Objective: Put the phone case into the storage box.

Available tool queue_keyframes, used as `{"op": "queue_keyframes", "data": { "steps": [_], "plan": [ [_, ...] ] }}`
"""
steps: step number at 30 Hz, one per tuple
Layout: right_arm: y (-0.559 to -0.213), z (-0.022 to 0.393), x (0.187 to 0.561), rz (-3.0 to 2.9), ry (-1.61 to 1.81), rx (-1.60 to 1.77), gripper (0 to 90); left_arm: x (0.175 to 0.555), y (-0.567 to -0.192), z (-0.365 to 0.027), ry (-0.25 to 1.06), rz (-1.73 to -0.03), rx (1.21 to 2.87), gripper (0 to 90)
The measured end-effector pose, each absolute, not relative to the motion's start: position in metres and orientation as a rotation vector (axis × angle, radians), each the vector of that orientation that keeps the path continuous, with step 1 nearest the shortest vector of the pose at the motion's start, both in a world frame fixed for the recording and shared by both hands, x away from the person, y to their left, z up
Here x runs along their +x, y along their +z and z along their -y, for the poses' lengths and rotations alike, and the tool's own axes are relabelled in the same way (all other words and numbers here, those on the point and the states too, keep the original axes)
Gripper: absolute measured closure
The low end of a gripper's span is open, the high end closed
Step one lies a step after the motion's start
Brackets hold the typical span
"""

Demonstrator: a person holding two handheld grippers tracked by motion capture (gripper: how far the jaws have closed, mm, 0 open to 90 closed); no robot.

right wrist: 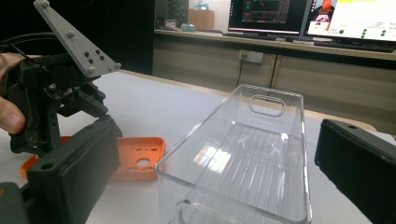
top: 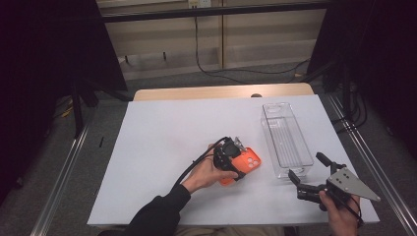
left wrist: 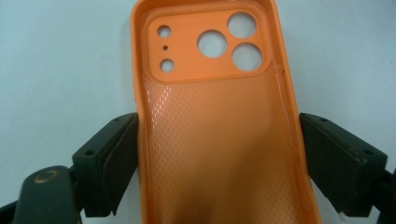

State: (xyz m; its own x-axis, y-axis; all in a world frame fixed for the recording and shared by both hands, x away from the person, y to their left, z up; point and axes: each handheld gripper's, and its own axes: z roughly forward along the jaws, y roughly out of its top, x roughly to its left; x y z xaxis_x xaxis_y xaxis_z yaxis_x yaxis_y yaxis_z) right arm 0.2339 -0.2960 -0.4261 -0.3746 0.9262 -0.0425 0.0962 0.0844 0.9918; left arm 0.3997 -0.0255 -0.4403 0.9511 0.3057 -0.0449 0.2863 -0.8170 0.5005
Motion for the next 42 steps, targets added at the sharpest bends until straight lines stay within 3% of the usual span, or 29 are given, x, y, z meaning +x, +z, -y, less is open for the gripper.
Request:
{"op": "queue_keyframes", "data": {
  "steps": [18, 42],
  "plan": [
    [-0.426, 0.296, 0.234, -1.601, 1.380, 1.035, 0.0, 0.398, -0.441, 0.014, 0.052, -0.471, 2.527, 15.6],
    [-0.426, 0.296, 0.234, -1.598, 1.376, 1.035, 0.0, 0.393, -0.420, -0.012, 0.230, -0.476, 2.370, 15.6]
  ]
}}
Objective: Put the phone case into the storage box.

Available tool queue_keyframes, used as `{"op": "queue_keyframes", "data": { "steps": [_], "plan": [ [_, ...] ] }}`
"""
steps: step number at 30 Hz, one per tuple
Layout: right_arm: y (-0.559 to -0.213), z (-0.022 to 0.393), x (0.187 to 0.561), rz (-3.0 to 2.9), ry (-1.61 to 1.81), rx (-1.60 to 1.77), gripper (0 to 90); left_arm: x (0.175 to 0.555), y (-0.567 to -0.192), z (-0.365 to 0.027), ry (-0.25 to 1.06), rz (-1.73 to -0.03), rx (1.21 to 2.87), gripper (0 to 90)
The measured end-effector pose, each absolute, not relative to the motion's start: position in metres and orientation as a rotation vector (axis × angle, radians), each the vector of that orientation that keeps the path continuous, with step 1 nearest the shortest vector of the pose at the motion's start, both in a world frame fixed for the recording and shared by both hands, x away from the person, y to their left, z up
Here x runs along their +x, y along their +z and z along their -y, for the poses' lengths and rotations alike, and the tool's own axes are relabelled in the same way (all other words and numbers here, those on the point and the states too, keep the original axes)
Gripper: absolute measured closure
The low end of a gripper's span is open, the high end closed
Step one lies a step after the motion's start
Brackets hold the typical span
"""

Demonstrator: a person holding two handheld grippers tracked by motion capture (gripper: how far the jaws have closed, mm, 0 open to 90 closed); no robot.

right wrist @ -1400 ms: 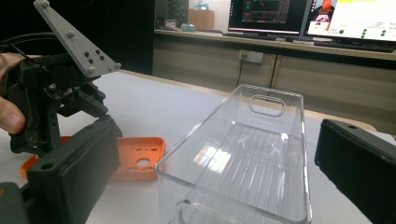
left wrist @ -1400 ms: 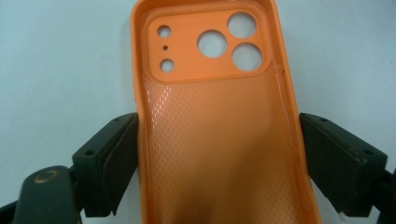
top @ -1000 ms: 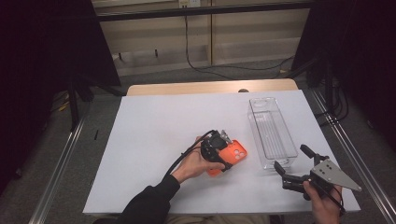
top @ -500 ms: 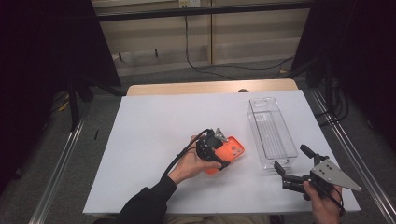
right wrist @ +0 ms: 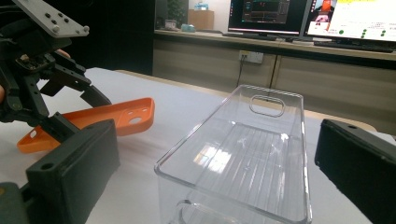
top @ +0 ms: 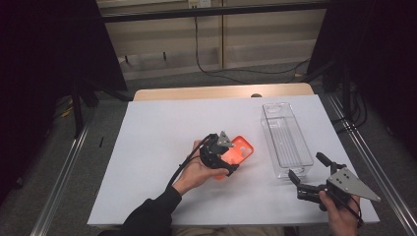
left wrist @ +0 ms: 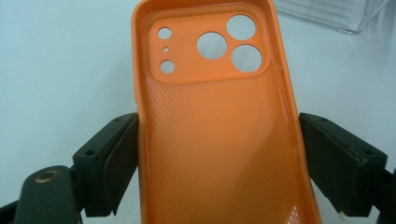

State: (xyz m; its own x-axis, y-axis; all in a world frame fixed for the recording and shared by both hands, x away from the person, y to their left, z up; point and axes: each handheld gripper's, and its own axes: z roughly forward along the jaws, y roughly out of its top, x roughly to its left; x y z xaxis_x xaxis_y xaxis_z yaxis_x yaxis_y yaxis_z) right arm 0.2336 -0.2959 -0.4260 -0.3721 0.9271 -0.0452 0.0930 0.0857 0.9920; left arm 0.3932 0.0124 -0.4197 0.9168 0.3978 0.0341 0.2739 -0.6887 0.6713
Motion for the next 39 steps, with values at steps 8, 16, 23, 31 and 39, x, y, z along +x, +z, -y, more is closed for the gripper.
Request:
{"op": "queue_keyframes", "data": {
  "steps": [8, 16, 23, 31, 39],
  "plan": [
    [-0.426, 0.296, 0.234, -1.597, 1.377, 1.034, 0.0, 0.393, -0.415, -0.025, 0.285, -0.509, 2.306, 15.6],
    [-0.426, 0.296, 0.233, -1.598, 1.376, 1.031, 0.0, 0.389, -0.410, -0.034, 0.324, -0.500, 2.270, 15.6],
    [-0.425, 0.296, 0.233, -1.590, 1.388, 1.019, 0.0, 0.385, -0.406, -0.041, 0.355, -0.499, 2.216, 15.6],
    [-0.425, 0.294, 0.233, -1.593, 1.397, 1.025, 0.0, 0.379, -0.405, -0.045, 0.402, -0.502, 2.187, 15.6],
    [-0.422, 0.288, 0.239, -1.591, 1.408, 1.027, 0.0, 0.371, -0.400, -0.052, 0.417, -0.474, 2.168, 15.6]
  ]
}}
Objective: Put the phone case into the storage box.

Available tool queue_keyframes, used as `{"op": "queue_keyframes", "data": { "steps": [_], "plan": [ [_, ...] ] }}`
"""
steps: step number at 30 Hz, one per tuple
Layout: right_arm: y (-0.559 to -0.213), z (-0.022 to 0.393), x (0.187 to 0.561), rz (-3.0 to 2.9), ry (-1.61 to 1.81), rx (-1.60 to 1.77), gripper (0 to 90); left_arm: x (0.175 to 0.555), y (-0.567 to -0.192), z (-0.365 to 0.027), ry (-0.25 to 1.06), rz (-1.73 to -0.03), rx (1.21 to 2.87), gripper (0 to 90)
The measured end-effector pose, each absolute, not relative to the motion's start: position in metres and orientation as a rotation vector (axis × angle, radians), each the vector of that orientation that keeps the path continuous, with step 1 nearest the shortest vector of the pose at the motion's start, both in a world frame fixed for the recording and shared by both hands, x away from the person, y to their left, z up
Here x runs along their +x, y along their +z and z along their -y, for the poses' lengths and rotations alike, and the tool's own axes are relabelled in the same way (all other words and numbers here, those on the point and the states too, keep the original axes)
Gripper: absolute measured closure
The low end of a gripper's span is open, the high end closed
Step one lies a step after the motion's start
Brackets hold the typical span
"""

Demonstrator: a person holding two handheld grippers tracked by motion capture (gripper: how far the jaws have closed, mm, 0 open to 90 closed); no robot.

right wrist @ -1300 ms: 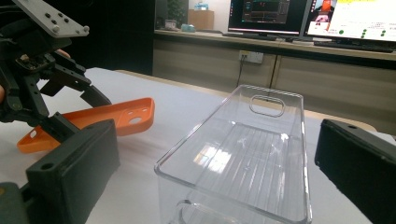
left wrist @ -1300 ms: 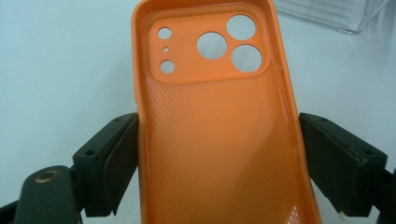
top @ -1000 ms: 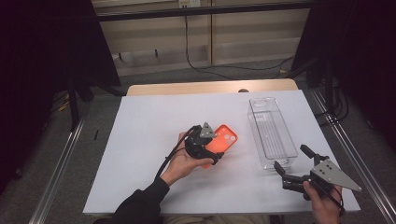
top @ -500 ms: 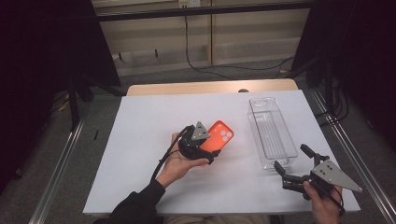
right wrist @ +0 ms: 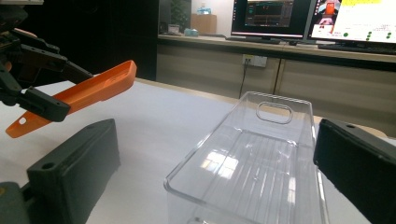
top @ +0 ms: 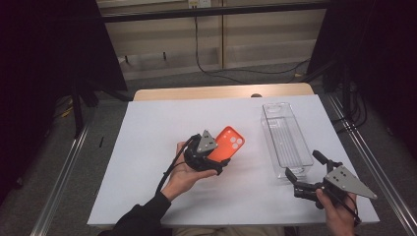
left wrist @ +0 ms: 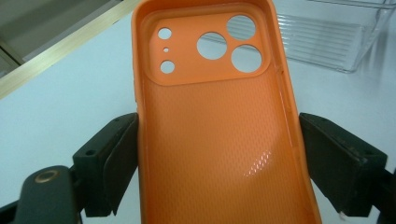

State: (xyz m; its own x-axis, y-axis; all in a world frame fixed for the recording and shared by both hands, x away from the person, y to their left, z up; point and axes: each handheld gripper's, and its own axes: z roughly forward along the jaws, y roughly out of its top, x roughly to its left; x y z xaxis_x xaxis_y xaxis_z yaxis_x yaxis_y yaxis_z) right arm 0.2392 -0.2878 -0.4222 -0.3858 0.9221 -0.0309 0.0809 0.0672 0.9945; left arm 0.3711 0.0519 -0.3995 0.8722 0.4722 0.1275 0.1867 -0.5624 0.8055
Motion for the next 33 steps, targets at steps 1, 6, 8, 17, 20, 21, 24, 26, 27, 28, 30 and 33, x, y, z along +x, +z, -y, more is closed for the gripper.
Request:
{"op": "queue_keyframes", "data": {
  "steps": [1, 6, 8, 17, 20, 21, 24, 26, 27, 28, 30, 33],
  "plan": [
    [-0.422, 0.287, 0.240, -1.594, 1.409, 1.029, 0.0, 0.370, -0.400, -0.054, 0.417, -0.470, 2.166, 15.6],
    [-0.419, 0.277, 0.244, -1.643, 1.418, 1.019, 0.3, 0.368, -0.402, -0.063, 0.421, -0.493, 2.146, 15.6],
    [-0.419, 0.274, 0.245, -1.661, 1.422, 1.016, 0.0, 0.367, -0.404, -0.064, 0.423, -0.498, 2.141, 15.6],
    [-0.417, 0.258, 0.253, -1.706, 1.416, 1.027, 0.0, 0.360, -0.397, -0.078, 0.473, -0.518, 2.107, 15.6],
    [-0.414, 0.251, 0.257, -1.726, 1.441, 1.021, 0.0, 0.359, -0.393, -0.087, 0.482, -0.536, 2.086, 15.6],
    [-0.413, 0.248, 0.258, -1.735, 1.451, 1.016, 0.0, 0.358, -0.393, -0.089, 0.492, -0.535, 2.080, 15.6],
    [-0.412, 0.243, 0.261, -1.756, 1.460, 1.014, 0.0, 0.354, -0.393, -0.095, 0.512, -0.527, 2.096, 15.6],
    [-0.411, 0.239, 0.265, -1.782, 1.433, 1.001, 0.0, 0.349, -0.393, -0.101, 0.512, -0.530, 2.089, 15.6],
    [-0.410, 0.238, 0.266, -1.785, 1.434, 0.998, 0.0, 0.347, -0.393, -0.105, 0.514, -0.533, 2.086, 15.6],
    [-0.409, 0.236, 0.268, -1.785, 1.443, 1.000, 0.0, 0.346, -0.392, -0.109, 0.517, -0.541, 2.077, 15.6],
    [-0.407, 0.234, 0.271, -1.785, 1.458, 0.994, 0.0, 0.343, -0.391, -0.116, 0.524, -0.556, 2.055, 15.6],
    [-0.405, 0.229, 0.276, -1.796, 1.492, 1.000, 0.0, 0.340, -0.392, -0.120, 0.540, -0.565, 2.040, 15.6]
  ]
}}
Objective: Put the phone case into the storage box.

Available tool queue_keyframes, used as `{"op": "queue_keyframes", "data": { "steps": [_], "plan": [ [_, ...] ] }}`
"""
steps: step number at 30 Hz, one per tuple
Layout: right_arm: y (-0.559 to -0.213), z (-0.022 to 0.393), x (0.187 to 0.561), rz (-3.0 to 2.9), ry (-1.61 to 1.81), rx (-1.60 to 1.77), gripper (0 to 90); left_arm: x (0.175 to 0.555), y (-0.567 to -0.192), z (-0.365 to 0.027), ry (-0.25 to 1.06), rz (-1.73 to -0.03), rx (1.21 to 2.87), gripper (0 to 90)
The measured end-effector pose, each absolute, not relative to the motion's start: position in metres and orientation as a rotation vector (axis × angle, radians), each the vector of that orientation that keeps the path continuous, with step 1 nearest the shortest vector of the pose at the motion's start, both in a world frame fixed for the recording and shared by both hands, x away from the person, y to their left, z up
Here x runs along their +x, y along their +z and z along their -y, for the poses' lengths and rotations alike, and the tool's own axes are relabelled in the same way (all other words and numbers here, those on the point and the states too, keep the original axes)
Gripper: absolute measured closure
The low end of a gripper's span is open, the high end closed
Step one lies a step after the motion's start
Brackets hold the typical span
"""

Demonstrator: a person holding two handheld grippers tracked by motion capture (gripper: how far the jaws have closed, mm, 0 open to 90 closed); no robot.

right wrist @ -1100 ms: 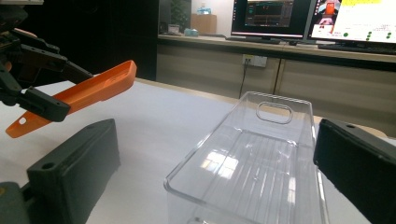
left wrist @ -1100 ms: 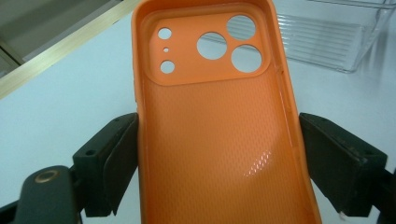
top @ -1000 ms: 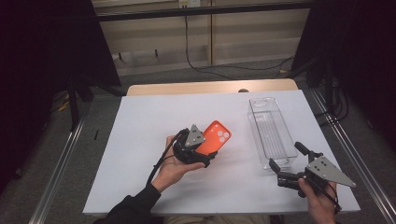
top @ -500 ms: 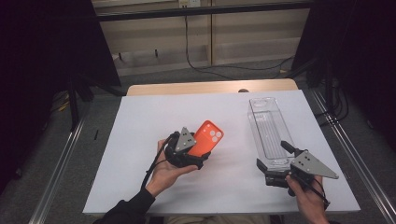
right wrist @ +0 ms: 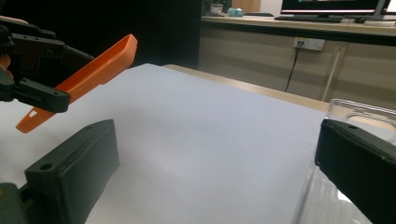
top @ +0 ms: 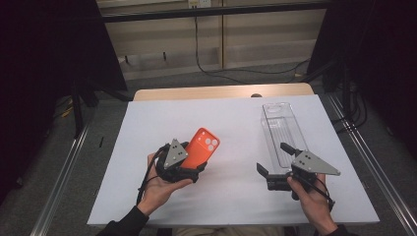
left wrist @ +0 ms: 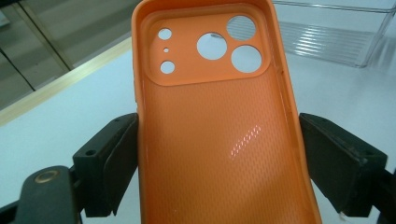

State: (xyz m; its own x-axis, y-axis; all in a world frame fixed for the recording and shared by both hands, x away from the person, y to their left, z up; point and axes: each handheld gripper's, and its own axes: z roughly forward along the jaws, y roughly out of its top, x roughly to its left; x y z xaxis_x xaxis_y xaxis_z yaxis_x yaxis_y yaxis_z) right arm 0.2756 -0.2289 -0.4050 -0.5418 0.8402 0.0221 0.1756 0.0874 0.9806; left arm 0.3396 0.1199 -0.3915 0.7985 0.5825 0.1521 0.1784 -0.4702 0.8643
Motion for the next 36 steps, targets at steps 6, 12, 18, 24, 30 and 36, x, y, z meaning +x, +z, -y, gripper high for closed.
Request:
{"op": "queue_keyframes", "data": {
  "steps": [6, 12, 18, 24, 30, 36],
  "plan": [
    [-0.409, 0.214, 0.280, -1.861, 1.514, 0.974, 0.0, 0.328, -0.398, -0.120, 0.522, -0.566, 2.031, 15.6],
    [-0.410, 0.203, 0.285, -1.893, 1.555, 0.982, 0.0, 0.326, -0.398, -0.117, 0.564, -0.560, 2.034, 15.6],
    [-0.409, 0.193, 0.292, -1.930, 1.522, 1.035, 1.4, 0.322, -0.400, -0.112, 0.587, -0.525, 2.039, 15.7],
    [-0.402, 0.187, 0.297, -1.942, 1.559, 1.059, 4.6, 0.319, -0.403, -0.102, 0.632, -0.486, 2.046, 15.6],
    [-0.398, 0.183, 0.299, -1.972, 1.591, 1.089, 7.2, 0.315, -0.404, -0.096, 0.657, -0.485, 2.029, 15.7],
    [-0.394, 0.181, 0.301, -2.010, 1.545, 1.115, 6.6, 0.313, -0.407, -0.089, 0.661, -0.475, 2.034, 15.6]
  ]
}}
